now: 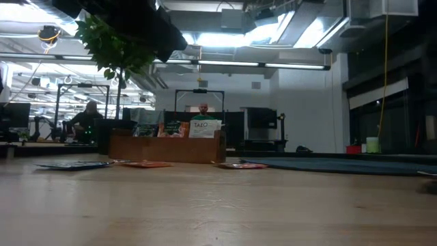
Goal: Pick & Place Tea
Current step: Put the right dark blue tea bag into the left section of the wooden organizer
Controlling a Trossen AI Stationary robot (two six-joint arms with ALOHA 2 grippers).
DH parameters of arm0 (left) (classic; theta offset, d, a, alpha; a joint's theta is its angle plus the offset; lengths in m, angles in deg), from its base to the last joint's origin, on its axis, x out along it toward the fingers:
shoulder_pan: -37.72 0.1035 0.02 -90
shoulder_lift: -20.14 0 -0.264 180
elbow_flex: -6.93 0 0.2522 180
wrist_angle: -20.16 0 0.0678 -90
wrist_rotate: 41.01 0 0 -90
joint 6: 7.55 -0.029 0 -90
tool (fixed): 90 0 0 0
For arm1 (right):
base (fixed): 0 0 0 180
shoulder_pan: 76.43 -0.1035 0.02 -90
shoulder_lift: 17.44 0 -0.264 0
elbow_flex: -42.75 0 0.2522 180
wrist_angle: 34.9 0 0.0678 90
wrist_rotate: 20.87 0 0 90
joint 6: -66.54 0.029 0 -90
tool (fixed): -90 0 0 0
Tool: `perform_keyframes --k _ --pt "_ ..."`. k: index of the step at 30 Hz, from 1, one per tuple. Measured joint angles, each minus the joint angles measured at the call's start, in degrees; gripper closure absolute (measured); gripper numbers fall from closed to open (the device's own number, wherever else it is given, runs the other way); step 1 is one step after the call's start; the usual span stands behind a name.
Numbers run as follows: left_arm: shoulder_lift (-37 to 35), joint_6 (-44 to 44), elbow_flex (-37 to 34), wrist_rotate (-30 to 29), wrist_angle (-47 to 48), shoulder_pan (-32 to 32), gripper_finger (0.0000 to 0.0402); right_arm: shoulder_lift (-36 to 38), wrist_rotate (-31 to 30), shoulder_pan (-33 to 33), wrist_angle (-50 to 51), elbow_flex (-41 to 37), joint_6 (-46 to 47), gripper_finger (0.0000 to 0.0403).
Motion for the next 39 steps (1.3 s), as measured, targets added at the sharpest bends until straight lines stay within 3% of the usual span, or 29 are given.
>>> perform_keyframes --k 13,23,31,39 --pt "0.0 11.7 0.0 -3.97 0.0 0.11 0.0388 -0.2 -3.97 9.13 -4.94 -0.2 -20.81 0.0399" --pt "1.94 25.31 0.0 -8.77 0.11 0.13 0.0295 -0.35 -3.31 16.35 -10.17 -0.35 -34.42 0.0399" --pt "8.23 31.59 0.0 -9.16 0.04 0.36 0.022 -0.35 -3.17 19.08 -11.33 -0.37 -38.35 0.0399" --pt "11.15 39.38 0.04 -6.41 -3.64 3.99 0.0193 -0.96 -2.61 20.54 -15.3 -0.26 -42.14 0.0399"
